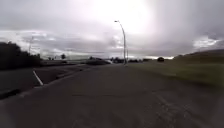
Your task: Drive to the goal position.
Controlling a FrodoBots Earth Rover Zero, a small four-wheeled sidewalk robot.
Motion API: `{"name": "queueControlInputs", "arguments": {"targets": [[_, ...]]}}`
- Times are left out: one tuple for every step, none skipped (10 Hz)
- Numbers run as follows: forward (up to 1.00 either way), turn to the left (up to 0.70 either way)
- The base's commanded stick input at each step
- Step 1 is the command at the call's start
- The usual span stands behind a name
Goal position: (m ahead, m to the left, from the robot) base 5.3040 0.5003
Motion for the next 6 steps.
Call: {"name": "queueControlInputs", "arguments": {"targets": [[1.0, 0.0], [1.0, 0.0], [1.0, 0.0], [1.0, 0.0], [1.0, 0.0], [1.0, 0.0]]}}
